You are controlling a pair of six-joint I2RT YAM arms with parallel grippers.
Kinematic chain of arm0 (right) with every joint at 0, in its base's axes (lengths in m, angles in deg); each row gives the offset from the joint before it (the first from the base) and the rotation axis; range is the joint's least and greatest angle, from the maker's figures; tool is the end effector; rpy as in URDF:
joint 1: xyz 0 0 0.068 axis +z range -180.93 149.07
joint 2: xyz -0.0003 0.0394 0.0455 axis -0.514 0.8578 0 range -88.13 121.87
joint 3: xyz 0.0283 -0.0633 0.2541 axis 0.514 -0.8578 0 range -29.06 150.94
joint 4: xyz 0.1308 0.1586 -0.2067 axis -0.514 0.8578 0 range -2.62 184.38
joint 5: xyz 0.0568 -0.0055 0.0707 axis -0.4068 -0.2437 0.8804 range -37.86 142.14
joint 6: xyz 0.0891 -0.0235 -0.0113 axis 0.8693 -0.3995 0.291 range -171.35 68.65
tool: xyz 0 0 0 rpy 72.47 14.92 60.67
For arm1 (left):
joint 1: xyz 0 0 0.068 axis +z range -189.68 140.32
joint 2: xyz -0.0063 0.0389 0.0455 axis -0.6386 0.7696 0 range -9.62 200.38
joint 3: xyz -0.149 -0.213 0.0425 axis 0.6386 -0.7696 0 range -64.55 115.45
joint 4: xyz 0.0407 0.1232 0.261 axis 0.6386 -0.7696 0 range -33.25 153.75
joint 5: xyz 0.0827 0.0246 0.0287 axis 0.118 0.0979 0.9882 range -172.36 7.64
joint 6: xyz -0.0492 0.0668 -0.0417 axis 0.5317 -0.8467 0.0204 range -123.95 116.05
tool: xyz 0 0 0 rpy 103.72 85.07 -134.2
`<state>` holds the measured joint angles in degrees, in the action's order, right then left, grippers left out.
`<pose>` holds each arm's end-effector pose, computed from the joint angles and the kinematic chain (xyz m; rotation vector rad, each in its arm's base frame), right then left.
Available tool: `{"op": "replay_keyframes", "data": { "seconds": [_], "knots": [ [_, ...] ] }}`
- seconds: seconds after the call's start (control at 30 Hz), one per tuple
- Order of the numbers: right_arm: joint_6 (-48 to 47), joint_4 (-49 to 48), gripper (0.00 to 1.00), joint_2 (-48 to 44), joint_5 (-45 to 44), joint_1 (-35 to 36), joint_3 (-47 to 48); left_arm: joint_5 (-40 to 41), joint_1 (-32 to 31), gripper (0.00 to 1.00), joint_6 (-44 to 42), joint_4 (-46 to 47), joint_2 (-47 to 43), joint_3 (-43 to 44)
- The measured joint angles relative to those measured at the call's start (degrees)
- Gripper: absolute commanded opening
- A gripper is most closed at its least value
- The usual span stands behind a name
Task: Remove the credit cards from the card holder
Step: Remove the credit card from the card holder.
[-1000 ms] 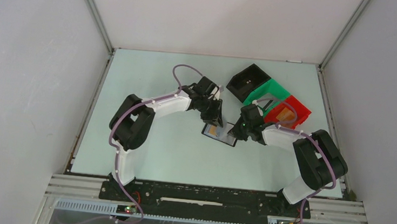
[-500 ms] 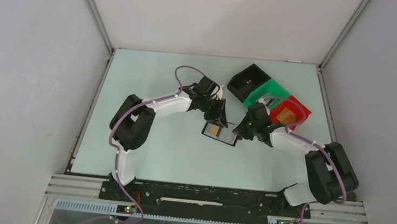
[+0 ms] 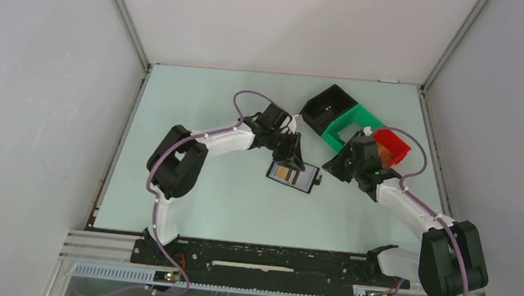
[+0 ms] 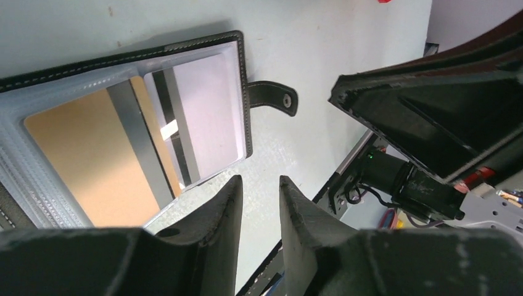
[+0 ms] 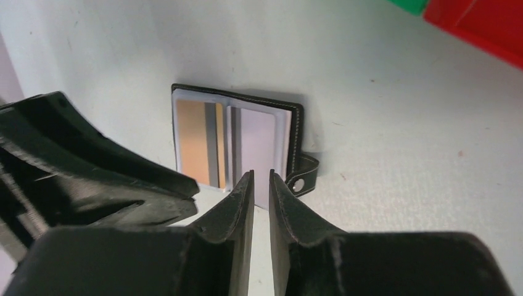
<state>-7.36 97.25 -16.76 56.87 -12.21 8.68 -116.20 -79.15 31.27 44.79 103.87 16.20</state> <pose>0.2976 0.1082 0.1428 0.4867 2.3673 0.6254 0.3376 -0.3381 0.1349 0.3849 2.6864 -1.2213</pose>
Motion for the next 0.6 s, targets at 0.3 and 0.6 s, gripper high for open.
{"op": "replay_keyframes", "data": {
  "seconds": [0.3,0.6],
  "knots": [
    [0.42,-4.00,0.19,5.46,3.34,5.49,0.87,2.67,1.09,0.37,0.85,-1.42,0.00,-2.16],
    [1.49,-6.93,0.17,16.76,4.79,4.46,1.33,3.98,1.46,0.47,0.76,-3.23,1.66,-0.44]
  ]
}}
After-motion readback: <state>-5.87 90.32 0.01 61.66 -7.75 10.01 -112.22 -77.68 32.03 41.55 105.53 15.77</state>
